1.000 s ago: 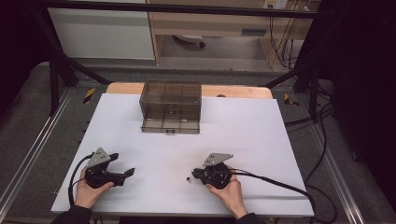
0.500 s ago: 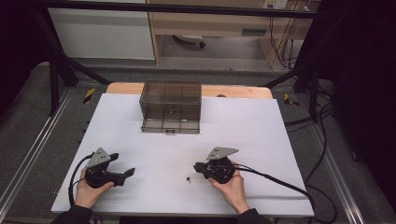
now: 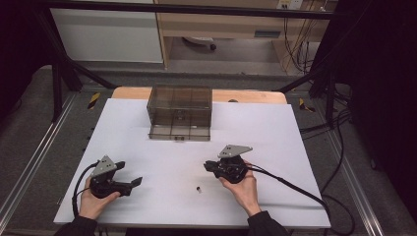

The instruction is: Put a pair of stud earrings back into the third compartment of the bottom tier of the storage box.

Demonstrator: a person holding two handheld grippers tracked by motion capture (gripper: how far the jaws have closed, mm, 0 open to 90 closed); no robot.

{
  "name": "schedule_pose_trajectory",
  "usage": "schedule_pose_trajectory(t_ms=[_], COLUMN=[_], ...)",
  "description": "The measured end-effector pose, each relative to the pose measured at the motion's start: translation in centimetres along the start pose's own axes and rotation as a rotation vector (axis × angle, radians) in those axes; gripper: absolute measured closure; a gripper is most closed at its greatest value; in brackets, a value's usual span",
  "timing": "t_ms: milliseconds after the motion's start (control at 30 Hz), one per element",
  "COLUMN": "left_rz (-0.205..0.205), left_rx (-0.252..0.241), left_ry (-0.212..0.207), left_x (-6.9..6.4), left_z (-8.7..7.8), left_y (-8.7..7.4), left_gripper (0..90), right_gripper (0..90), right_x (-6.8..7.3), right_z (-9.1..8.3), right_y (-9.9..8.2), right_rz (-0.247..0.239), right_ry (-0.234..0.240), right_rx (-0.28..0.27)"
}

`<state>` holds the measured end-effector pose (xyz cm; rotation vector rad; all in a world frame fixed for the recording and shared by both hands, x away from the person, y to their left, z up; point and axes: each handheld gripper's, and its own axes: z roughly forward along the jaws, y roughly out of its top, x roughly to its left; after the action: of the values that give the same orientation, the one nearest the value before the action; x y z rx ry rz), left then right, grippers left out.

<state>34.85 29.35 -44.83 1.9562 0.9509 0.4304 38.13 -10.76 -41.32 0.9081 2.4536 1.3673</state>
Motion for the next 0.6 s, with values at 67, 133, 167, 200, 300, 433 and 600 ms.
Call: schedule_pose_trajectory(t_ms=[67, 133, 167, 200, 300, 433, 600], left_rz=[0.002, 0.003, 0.003, 0.003, 0.000, 0.002, -0.001], left_rx=[0.000, 0.000, -0.001, -0.001, -0.001, -0.002, -0.002], left_ry=[-0.001, -0.001, -0.002, -0.002, -0.002, -0.003, -0.002], left_x=[0.0, 0.0, 0.0, 0.0, 0.0, 0.0, 0.0], left_z=[0.0, 0.0, 0.0, 0.0, 0.0, 0.0, 0.0], left_y=[0.0, 0.0, 0.0, 0.0, 0.0, 0.0, 0.0], left_gripper=[6.7, 6.7, 6.7, 6.7, 6.7, 6.7, 6.7], right_gripper=[83.1, 83.1, 83.1, 83.1, 83.1, 83.1, 83.1], right_x=[-0.1, -0.3, -0.4, -0.5, -0.9, -1.7, -2.6], right_z=[0.1, 0.2, 0.3, 0.4, 0.6, 1.0, 1.6], right_y=[0.3, 0.7, 0.9, 1.2, 1.8, 2.4, 2.9], right_rz=[0.000, -0.003, -0.003, -0.006, -0.001, 0.005, 0.012], right_ry=[-0.005, -0.008, -0.012, -0.015, -0.024, -0.039, -0.060], right_rx=[0.001, 0.001, 0.000, -0.003, -0.007, -0.006, 0.001])
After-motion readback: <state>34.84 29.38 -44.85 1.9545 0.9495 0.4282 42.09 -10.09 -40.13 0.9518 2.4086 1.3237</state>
